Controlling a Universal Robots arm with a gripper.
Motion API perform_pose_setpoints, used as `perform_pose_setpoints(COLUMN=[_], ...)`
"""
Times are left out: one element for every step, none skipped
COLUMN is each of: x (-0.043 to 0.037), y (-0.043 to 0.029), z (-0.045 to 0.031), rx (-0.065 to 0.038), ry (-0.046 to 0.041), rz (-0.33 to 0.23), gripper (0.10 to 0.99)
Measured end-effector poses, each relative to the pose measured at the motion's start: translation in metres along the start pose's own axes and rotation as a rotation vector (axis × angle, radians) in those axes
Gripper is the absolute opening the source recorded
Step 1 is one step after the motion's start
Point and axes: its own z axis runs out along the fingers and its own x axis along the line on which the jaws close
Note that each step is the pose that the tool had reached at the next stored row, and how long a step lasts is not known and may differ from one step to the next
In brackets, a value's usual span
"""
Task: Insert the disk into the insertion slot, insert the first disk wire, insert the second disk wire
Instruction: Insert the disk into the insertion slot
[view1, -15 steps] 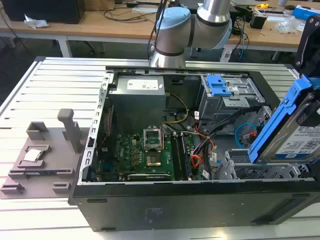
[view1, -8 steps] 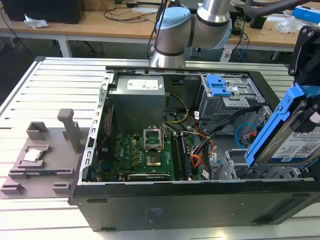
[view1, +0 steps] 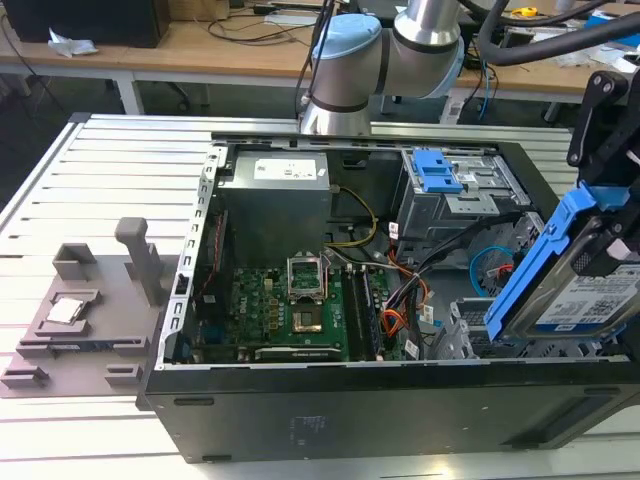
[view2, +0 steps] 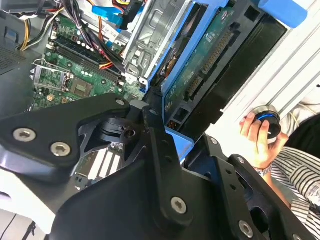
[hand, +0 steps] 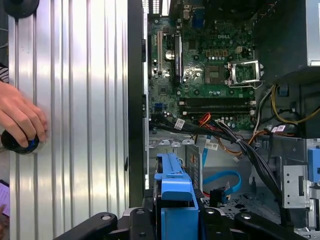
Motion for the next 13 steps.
perform_pose_setpoints(x=[0.0000,0.0000,0.0000,0.0000,0.0000,0.0000,0.0000,0.0000,0.0000,0.0000,0.0000,0.0000,0.0000], y=[0.0000,0.0000,-0.0001,-0.0001,-0.0001,-0.0001,-0.0002,-0.0002,-0.0002,-0.0002,-0.0003,-0.0003,-0.0003], z=[0.0008,0.0011,0.0018,0.0022,0.0027,0.0039,0.0049,0.0054,0.0061,0.0066,0.0076,0.0083,0.0089], rx=[0.000,0.000,0.000,0.000,0.000,0.000,0.000,0.000,0.000,0.000,0.000,0.000,0.000], ry=[0.0000,0.0001,0.0000,0.0000,0.0000,0.0000,0.0000,-0.0001,-0.0001,0.0000,0.0000,-0.0001,0.0000], rz=[0.000,0.000,0.000,0.000,0.000,0.000,0.000,0.000,0.000,0.000,0.000,0.000,0.000], gripper=[0.365,0.365,0.365,0.365,0.365,0.365,0.365,0.365,0.365,0.365,0.365,0.365,0.365])
